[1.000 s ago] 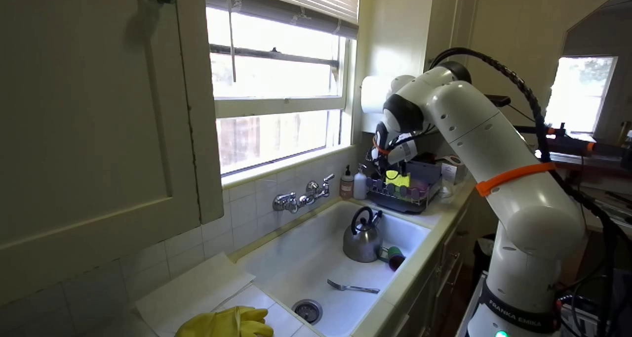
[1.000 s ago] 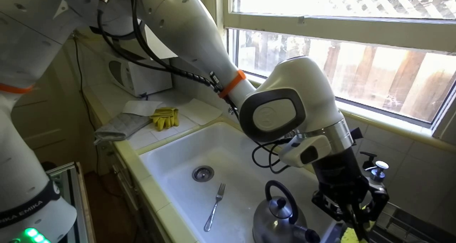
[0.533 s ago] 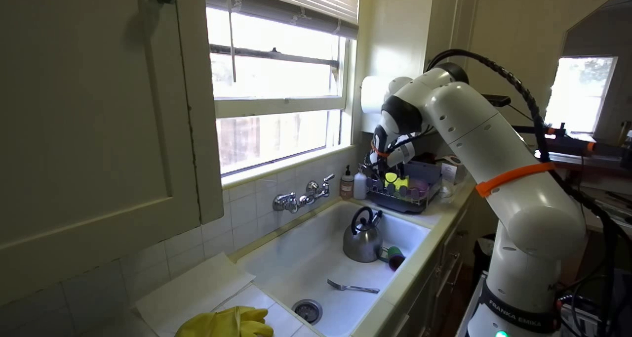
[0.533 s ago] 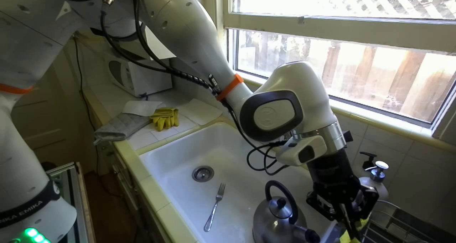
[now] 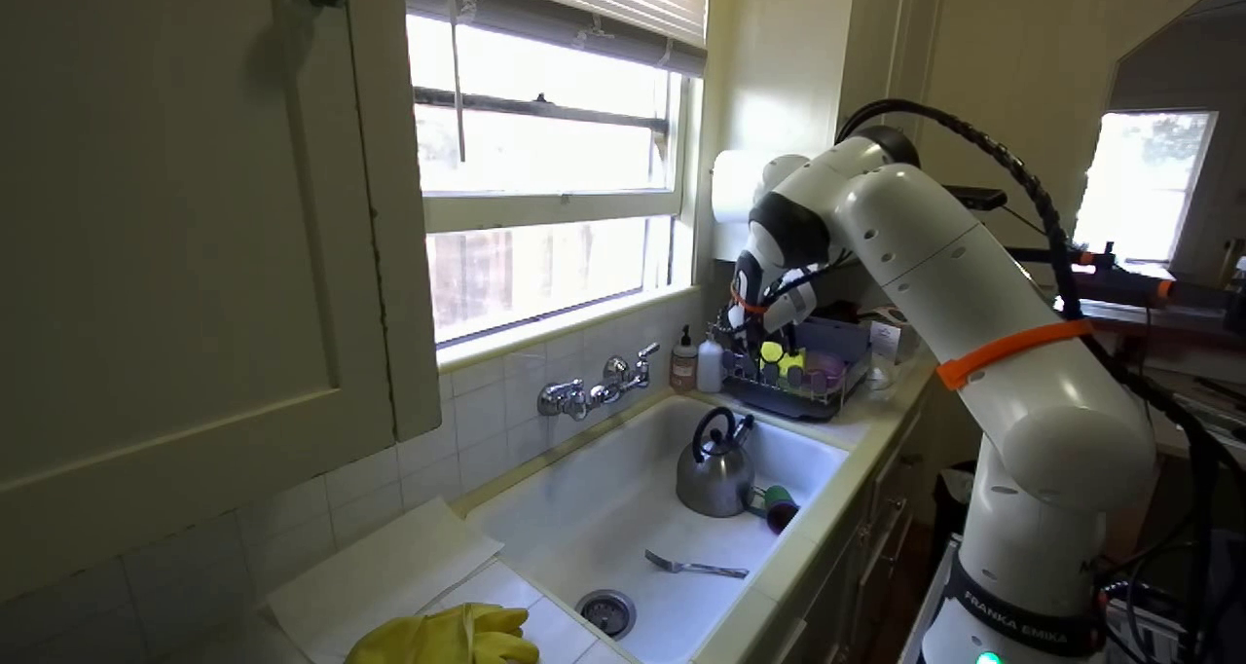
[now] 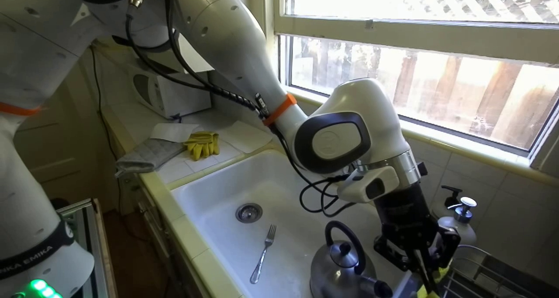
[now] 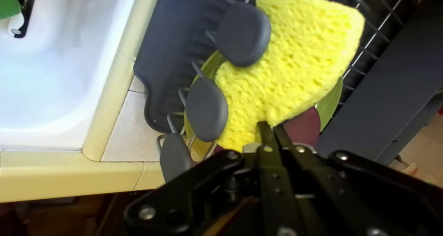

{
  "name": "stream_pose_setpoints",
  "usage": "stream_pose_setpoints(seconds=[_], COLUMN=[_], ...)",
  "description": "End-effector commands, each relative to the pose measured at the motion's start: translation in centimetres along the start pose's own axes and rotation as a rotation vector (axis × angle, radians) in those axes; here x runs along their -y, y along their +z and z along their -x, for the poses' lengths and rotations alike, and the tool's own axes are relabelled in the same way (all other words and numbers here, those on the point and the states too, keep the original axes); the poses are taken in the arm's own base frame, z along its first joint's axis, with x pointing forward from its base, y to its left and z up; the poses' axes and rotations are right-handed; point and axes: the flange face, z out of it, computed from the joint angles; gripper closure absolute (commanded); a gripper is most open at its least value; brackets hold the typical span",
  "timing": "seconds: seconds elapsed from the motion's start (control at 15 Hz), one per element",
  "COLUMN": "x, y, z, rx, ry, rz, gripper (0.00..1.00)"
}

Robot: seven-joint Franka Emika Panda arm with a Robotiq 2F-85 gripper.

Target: Pick up the sponge in the sink and place it on the drying rack

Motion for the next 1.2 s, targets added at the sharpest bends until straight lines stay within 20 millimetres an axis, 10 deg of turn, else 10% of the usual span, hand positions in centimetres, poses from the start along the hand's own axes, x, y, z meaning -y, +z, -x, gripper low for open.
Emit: stream_pose_setpoints(seconds=[0.0, 0.4, 0.47, 1.13], x=[-1.3, -1.2, -1.1, 0.9], y=[0.9, 0.6, 0.4, -4.0], z=[1.1, 1.1, 1.0, 0.1], rx=[-0.045, -0.054, -0.050, 0.152], ry=[-0.035, -0.056, -0.057, 0.019], rz=[0.032, 0.036, 0.035, -0.004], gripper=[0.99, 0.99, 0.72, 0.05])
